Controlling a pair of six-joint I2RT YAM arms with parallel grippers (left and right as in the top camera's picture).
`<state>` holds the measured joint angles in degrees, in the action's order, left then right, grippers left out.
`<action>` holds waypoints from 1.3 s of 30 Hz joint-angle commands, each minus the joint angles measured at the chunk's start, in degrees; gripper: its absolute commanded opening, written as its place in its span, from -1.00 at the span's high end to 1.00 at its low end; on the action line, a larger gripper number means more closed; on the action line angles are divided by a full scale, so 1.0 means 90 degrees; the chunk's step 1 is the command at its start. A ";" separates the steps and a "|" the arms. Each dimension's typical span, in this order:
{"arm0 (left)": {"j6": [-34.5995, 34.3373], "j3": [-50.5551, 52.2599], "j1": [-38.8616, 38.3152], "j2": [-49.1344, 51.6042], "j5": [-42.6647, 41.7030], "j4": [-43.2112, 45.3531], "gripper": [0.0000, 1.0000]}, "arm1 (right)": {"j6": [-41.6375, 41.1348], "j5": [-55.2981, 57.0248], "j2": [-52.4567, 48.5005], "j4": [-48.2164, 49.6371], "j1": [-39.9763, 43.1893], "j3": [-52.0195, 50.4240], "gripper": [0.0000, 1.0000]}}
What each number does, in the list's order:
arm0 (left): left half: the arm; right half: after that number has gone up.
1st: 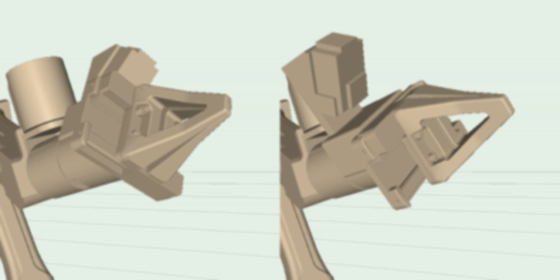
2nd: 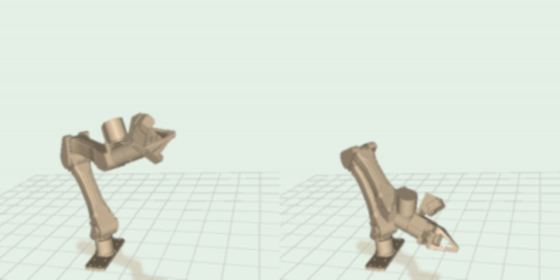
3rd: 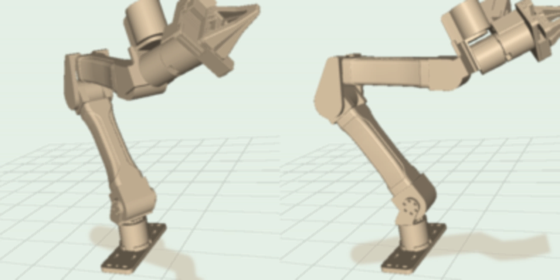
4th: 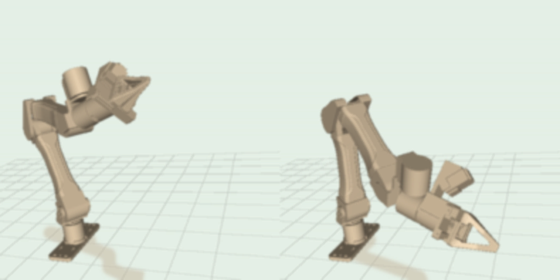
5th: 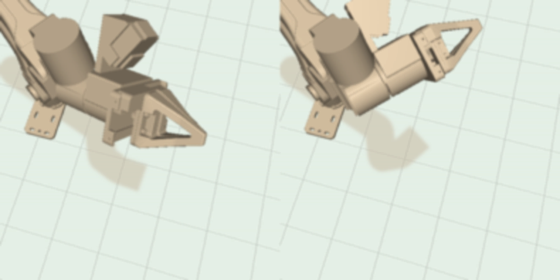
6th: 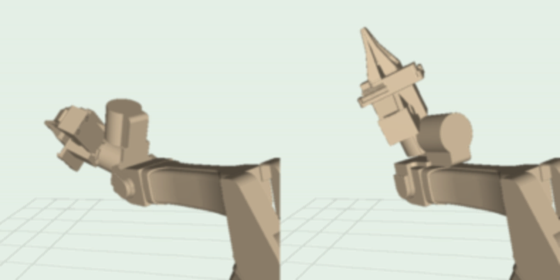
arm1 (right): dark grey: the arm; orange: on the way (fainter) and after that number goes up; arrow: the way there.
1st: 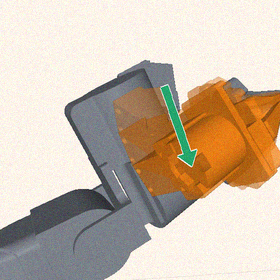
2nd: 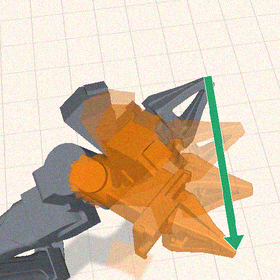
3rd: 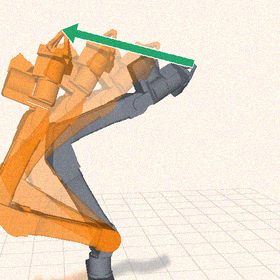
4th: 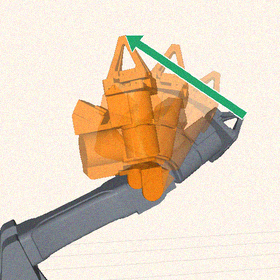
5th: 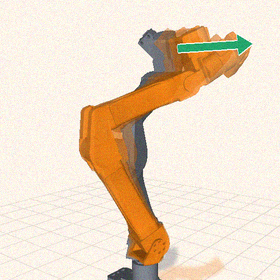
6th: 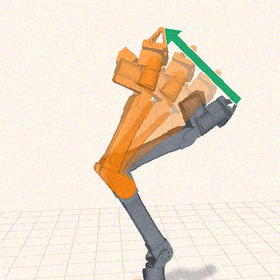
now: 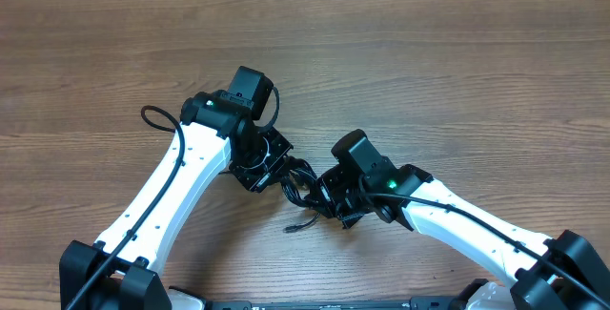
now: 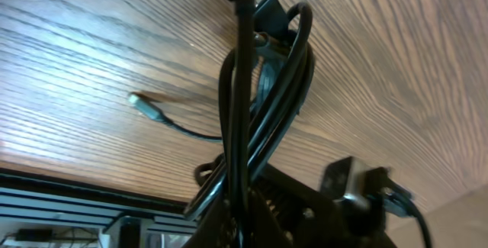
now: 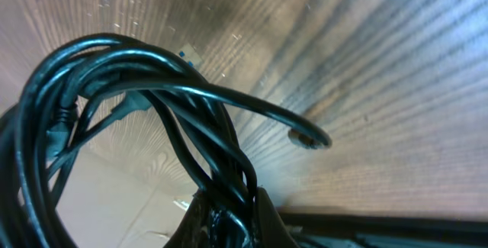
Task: Untangle cables
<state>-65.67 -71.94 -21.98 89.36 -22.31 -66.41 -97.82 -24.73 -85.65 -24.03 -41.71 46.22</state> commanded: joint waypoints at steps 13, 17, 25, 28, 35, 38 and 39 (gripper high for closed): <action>0.0146 -0.0046 0.0007 -0.0187 0.1739 -0.0559 0.92 | 0.3225 0.0296 0.0542 0.0597 0.0126 0.0000 0.92; 0.0061 0.0063 -0.0032 -0.0180 0.2482 -0.0520 0.92 | 0.3390 0.0240 0.0818 0.0328 0.0126 0.0000 0.92; -0.0206 0.0204 -0.0032 -0.0180 0.2839 -0.0277 0.92 | 0.3429 0.0318 0.0874 -0.0529 0.0126 0.0000 0.92; -0.0206 0.0204 -0.0029 -0.0180 0.3281 -0.0206 0.92 | 0.3427 0.0376 0.0874 -0.0758 0.0126 0.0000 0.92; -0.0211 0.0204 -0.0022 -0.0180 0.4014 -0.0233 0.92 | 0.3427 0.0646 0.0874 -0.1200 0.0126 0.0000 0.92; -0.0284 0.0204 -0.0022 -0.0180 0.3606 -0.0226 0.92 | 0.3427 0.0627 0.0874 -0.1197 0.0126 0.0000 0.79; -0.0393 0.0204 -0.0022 -0.0180 0.3371 -0.0228 0.92 | 0.3422 0.0593 0.0874 -0.1195 0.0126 0.0000 0.67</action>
<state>-66.19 -70.48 -22.39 88.97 10.22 -68.34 -67.24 -20.08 -78.70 -34.81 -40.80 46.17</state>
